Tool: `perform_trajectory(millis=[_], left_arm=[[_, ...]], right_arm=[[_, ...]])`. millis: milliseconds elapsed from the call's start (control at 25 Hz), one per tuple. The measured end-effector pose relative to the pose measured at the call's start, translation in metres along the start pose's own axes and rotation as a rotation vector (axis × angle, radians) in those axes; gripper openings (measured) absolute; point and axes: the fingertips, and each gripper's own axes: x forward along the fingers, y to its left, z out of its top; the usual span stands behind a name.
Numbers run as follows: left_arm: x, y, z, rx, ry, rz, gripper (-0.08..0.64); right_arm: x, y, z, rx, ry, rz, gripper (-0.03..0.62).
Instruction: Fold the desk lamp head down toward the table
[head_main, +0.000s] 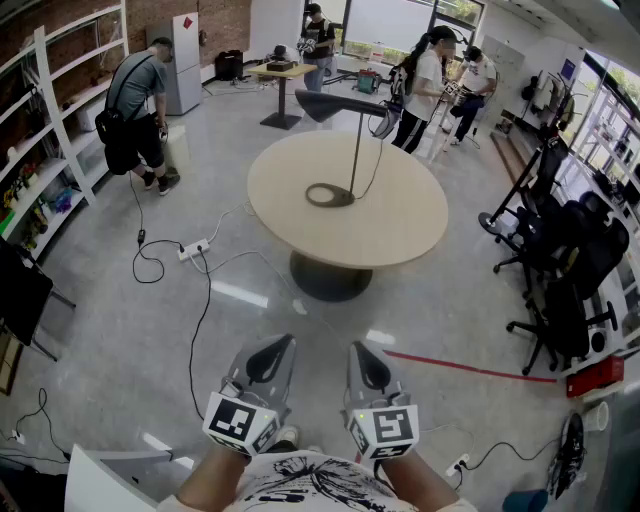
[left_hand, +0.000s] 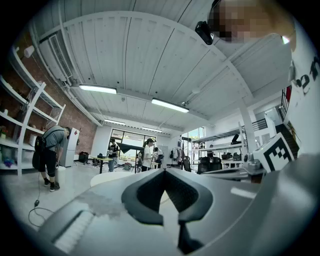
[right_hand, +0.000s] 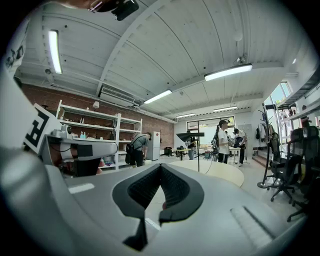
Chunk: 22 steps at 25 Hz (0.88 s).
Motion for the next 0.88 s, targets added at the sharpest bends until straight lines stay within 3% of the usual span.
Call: perform_trajectory(millis=[400,880], left_arm=[[0.004,0.013,-0.003,-0.013,0.001,-0.005,0.005],[0.007,0.058,-0.003,-0.015,-0.016,-0.012,0.005]], right_arm=[[0.013,0.001,-0.003,0.017,0.01,-0.004,0.009],[0.042,0.005,-0.001,0.05,-0.025,-0.078,0.009]])
